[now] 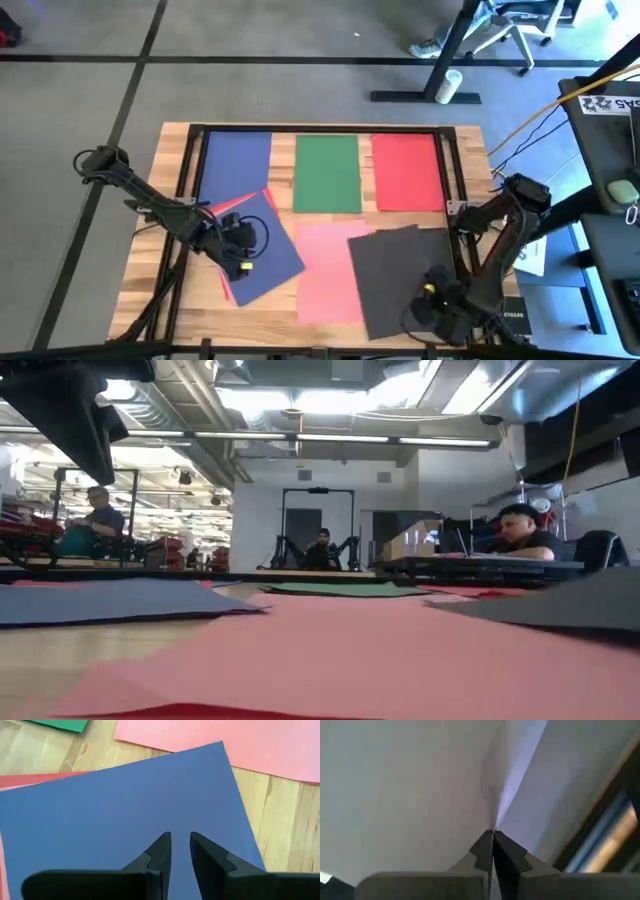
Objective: Organize paper
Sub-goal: Stack the black paper on top of the other black paper
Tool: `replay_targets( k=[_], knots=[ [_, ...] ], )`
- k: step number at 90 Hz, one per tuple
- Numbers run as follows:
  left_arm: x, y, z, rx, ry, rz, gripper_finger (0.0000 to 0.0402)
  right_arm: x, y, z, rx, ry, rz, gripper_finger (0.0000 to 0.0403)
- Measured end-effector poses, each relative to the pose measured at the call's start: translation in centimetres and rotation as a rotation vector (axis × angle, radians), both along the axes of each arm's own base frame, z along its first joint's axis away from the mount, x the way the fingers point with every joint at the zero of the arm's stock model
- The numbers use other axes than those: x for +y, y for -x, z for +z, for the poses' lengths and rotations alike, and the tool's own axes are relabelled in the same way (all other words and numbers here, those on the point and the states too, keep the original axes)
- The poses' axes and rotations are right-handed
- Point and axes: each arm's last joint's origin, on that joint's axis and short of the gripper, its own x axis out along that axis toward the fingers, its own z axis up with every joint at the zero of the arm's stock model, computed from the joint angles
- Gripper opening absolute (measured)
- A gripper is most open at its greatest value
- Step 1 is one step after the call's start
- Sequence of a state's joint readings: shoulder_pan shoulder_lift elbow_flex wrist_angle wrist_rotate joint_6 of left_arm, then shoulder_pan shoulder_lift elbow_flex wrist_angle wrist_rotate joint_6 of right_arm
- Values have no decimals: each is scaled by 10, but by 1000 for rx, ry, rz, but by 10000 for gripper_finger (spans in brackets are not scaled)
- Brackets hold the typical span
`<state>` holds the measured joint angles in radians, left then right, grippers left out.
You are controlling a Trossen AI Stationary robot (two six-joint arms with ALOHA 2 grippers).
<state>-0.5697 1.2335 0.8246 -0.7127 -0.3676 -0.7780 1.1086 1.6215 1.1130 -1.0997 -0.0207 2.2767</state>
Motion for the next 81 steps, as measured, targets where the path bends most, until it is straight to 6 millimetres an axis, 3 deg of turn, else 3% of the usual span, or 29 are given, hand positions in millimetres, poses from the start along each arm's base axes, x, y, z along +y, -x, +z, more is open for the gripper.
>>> replay_targets(
  k=[32, 81],
  knots=[
    [-1, -2, 1, -20, 12, 0, 56, -4, 11, 1, 137, 26, -18, 0],
    [-1, -2, 1, -21, 15, 4, 56, -12, 18, -22, 300, -15, -87, 0]
  ],
)
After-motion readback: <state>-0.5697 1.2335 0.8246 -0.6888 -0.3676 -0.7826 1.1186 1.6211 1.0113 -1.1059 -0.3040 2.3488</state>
